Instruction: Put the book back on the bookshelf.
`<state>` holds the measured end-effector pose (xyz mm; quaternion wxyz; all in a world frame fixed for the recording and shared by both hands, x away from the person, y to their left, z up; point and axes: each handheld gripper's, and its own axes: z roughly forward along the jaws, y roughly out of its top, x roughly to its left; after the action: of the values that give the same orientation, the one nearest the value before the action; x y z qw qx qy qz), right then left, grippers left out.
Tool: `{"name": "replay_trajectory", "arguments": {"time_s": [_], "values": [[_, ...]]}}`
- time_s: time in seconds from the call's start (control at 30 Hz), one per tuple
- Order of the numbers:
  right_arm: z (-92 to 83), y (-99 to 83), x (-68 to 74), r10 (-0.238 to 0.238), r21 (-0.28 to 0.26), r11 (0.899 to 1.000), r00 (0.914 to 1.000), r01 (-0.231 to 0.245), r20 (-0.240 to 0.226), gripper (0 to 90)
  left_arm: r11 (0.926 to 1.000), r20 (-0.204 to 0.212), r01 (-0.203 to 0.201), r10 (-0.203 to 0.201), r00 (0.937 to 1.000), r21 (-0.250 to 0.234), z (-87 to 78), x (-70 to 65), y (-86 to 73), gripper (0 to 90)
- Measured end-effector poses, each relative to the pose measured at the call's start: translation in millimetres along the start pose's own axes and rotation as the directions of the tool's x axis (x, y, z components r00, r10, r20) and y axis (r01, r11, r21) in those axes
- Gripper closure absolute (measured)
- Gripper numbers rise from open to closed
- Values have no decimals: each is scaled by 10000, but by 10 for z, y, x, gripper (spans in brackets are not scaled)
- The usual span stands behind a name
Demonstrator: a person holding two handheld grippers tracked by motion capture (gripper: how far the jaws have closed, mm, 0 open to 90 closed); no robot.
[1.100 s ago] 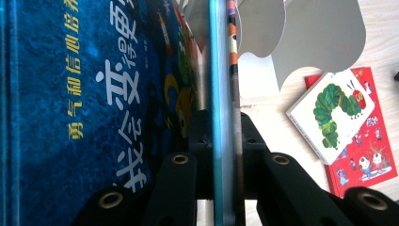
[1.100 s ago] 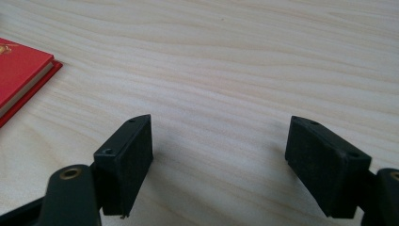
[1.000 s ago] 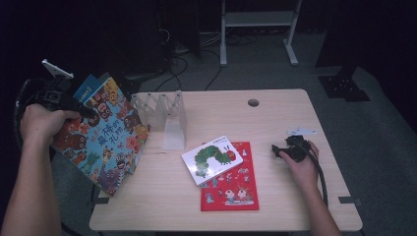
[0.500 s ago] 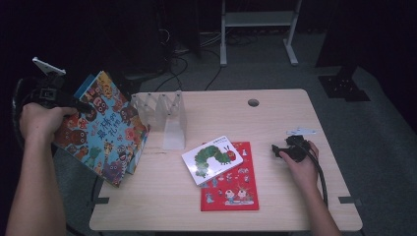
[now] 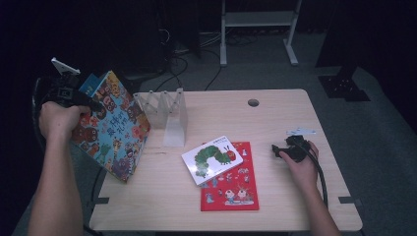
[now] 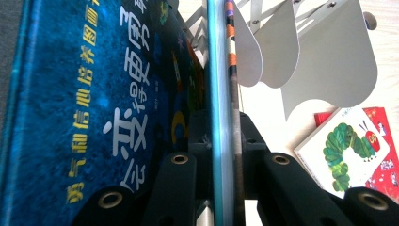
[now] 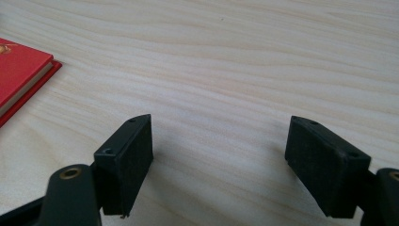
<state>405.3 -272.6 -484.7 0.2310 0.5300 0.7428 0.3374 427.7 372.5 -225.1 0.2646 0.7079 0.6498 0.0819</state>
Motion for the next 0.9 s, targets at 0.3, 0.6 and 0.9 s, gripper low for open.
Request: {"name": "replay_trajectory", "arguments": {"time_s": [0.3,0.6,0.9], "values": [[0,0,0,3,4,10000,10000,-3,0,226,9998,-95,-10,12,10000,223,196,-62,6,798],[0,0,0,3,2,10000,10000,-3,1,226,9995,99,229,-232,9997,229,144,28,-17,799],[0,0,0,3,1,10000,10000,-3,3,226,9992,-66,378,-378,9993,-143,2,33,-16,798]]}}
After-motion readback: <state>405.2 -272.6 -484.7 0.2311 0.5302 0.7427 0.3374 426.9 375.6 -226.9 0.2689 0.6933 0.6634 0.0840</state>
